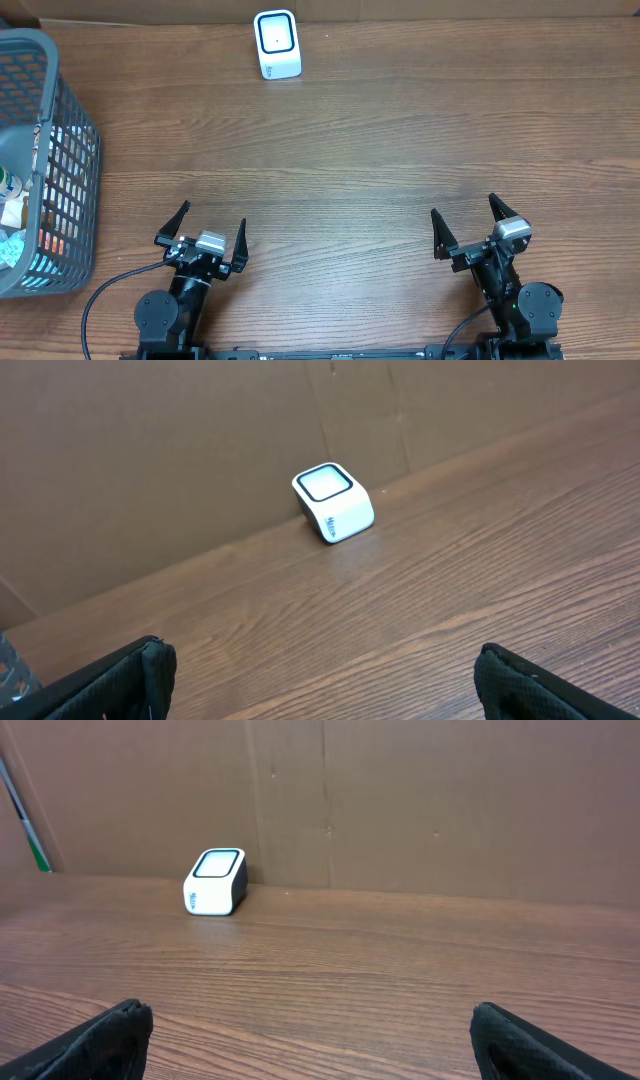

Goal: Scan the item barcode

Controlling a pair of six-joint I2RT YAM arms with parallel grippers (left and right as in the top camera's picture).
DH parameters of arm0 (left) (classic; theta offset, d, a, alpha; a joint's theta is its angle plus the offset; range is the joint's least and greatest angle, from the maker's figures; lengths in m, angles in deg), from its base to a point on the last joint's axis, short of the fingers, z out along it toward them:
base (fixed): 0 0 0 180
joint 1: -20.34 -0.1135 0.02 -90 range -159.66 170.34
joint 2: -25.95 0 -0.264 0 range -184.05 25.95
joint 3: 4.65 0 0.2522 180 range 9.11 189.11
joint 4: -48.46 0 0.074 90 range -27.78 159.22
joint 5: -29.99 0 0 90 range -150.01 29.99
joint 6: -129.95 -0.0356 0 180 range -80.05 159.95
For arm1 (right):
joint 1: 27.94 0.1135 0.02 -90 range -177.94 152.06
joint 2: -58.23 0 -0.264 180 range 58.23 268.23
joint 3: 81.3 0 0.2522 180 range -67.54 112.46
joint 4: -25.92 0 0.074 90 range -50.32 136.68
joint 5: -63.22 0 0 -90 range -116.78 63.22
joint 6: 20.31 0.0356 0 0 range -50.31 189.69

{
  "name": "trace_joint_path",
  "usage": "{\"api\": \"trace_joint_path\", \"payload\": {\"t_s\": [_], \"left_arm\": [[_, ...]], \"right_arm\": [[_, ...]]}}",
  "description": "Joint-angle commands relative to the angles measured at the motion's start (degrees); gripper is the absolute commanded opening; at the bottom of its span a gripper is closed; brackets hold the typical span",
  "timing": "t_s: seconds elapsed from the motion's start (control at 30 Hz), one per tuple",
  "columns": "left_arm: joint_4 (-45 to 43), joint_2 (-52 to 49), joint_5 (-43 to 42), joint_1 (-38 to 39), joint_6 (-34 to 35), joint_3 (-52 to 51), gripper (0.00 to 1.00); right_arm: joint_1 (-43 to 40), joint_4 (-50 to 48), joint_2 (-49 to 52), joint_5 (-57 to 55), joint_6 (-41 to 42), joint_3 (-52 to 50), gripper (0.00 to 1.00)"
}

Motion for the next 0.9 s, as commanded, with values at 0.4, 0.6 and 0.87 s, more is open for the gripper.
{"api": "trace_joint_path", "payload": {"t_s": [0.4,0.6,0.87], "left_arm": [[0.02,0.57,0.48,0.24,0.55,-0.20,1.00],[0.02,0.57,0.48,0.24,0.55,-0.20,1.00],[0.02,0.57,0.48,0.24,0.55,-0.20,1.00]], "right_arm": [[0.96,-0.57,-0.70,-0.44,-0.09,-0.63,1.00],[0.96,-0.57,-0.70,-0.42,-0.09,-0.63,1.00],[0.63,-0.57,-0.70,-0.42,-0.09,-0.63,1.00]]}}
